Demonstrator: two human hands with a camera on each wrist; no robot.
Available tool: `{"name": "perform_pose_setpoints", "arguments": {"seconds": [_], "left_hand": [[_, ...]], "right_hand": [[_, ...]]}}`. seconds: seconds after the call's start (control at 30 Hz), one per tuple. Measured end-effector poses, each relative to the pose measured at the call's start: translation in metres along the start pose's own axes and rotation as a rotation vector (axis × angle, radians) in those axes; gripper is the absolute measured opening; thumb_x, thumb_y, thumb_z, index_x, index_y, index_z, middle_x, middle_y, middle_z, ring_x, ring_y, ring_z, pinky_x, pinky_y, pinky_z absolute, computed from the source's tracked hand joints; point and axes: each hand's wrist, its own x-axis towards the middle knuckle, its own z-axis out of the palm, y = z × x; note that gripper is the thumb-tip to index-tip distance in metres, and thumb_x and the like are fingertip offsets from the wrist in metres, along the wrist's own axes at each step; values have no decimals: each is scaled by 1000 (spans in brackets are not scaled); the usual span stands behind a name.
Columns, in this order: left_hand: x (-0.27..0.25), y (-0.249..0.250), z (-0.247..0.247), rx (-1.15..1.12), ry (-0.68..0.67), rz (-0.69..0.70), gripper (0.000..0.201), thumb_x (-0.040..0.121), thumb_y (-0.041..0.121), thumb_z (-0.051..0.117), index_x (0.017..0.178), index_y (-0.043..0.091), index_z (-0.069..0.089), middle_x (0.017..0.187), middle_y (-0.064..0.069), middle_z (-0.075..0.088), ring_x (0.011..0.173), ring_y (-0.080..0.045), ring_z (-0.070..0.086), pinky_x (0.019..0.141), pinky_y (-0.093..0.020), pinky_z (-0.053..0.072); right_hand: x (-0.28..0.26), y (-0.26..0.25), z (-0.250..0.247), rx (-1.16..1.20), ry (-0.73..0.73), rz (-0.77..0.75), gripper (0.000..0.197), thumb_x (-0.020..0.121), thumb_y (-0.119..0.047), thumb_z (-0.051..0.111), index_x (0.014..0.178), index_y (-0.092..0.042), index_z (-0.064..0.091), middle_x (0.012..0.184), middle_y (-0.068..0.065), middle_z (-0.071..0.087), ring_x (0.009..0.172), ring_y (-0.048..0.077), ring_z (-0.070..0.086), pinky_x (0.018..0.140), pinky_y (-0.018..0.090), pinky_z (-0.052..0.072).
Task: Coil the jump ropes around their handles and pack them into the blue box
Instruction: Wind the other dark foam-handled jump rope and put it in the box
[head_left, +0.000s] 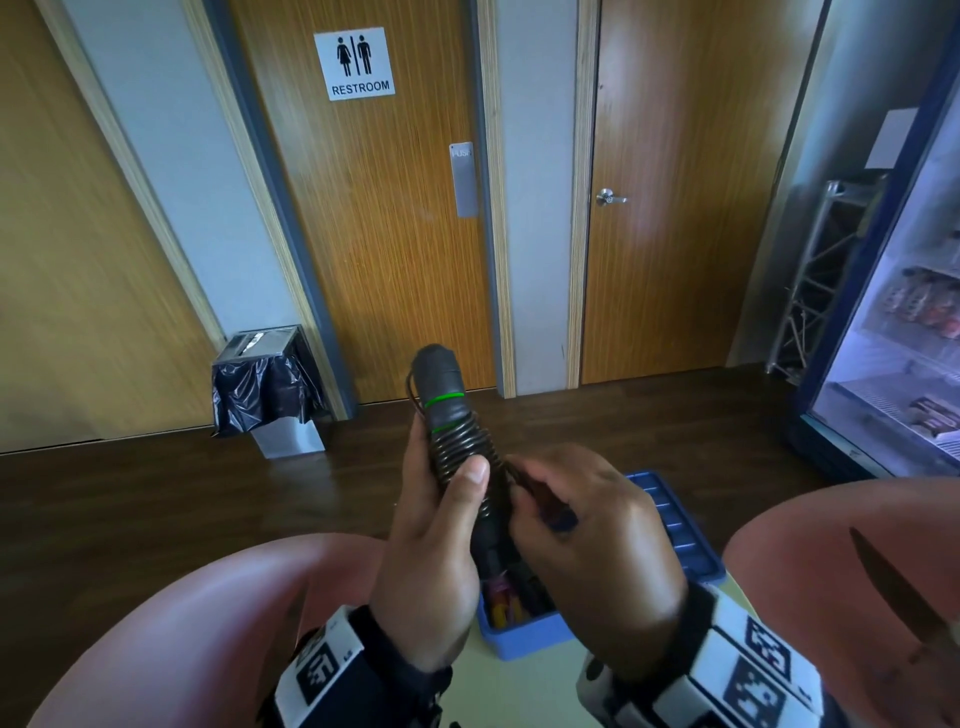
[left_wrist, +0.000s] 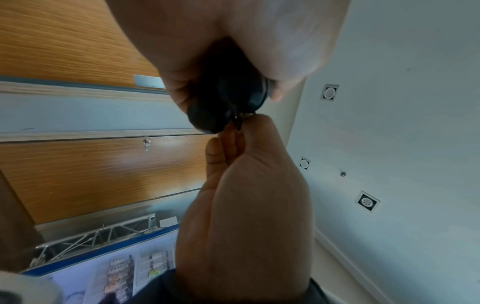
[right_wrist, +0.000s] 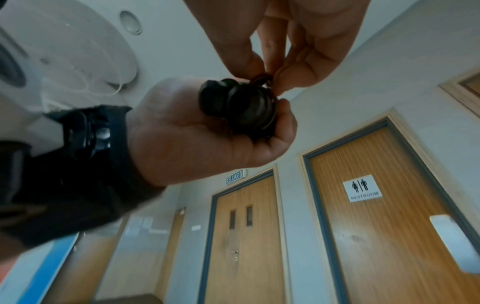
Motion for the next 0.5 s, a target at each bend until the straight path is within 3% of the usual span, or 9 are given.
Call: {"name": "perform_pose_setpoints", "arguments": {"seconds": [0.07, 0.1, 0.23, 0.37, 0.5], "left_hand": [[3, -5, -1, -61, -42, 24, 67, 83, 47, 65, 144, 32, 42, 112, -17, 59, 111, -43, 54, 102, -64, 38], [5, -8, -2, -61, -34, 27, 70, 83, 47, 66, 145, 27, 41, 106, -19, 57, 103, -42, 53, 99, -64, 38], [9, -10, -5, -74, -47, 53, 69, 81, 46, 67, 143, 27, 43, 98, -16, 55, 95, -32, 52, 87, -53, 39], [10, -7, -2, -125, -93, 20, 68, 81, 41, 66, 143, 26, 44, 98, -15, 56, 94, -30, 54, 85, -46, 41], [12, -8, -3, -131, -112, 13, 62, 82, 41, 65, 140, 29, 48, 99, -13, 60, 95, -28, 58, 86, -47, 44]], "right_hand": [[0, 1, -1, -81, -30, -61, 23, 90, -19, 54, 103, -16, 72, 92, -6, 68, 85, 6, 60, 75, 11, 45], [-1, 2, -1, -130, -44, -94, 25, 92, -20, 51, 105, -14, 72, 93, -3, 68, 86, 12, 61, 78, 15, 45], [1, 3, -3, -295, -57, -227, 30, 87, -12, 48, 103, -3, 72, 90, 8, 70, 78, 27, 66, 78, 25, 44], [6, 2, -8, -338, -100, -260, 28, 85, -10, 48, 97, -4, 72, 85, 6, 69, 73, 27, 65, 74, 24, 43], [13, 5, -13, -279, -162, -262, 26, 88, -12, 45, 85, -7, 71, 77, 3, 67, 70, 28, 63, 63, 33, 50]]}}
